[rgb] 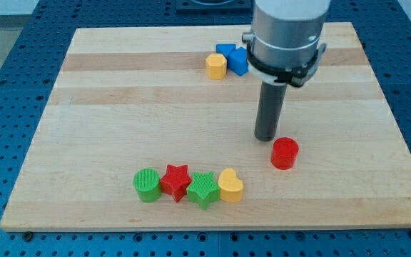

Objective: Move the red circle right to the yellow heart

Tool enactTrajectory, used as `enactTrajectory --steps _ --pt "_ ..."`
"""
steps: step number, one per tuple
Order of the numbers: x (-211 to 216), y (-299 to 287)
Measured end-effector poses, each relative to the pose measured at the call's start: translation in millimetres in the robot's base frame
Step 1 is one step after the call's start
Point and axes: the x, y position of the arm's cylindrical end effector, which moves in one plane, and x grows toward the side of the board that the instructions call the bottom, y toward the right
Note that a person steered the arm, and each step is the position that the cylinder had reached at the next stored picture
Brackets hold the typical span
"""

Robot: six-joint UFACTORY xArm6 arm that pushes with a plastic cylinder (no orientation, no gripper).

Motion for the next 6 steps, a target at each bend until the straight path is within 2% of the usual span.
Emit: enactTrajectory --steps 1,3,4,5,6 --pt "5.1 16.9" --pt "64.2 9.3" --pt "59.3 18.8" --pt "43.6 67.8" --pt "57.7 113.2"
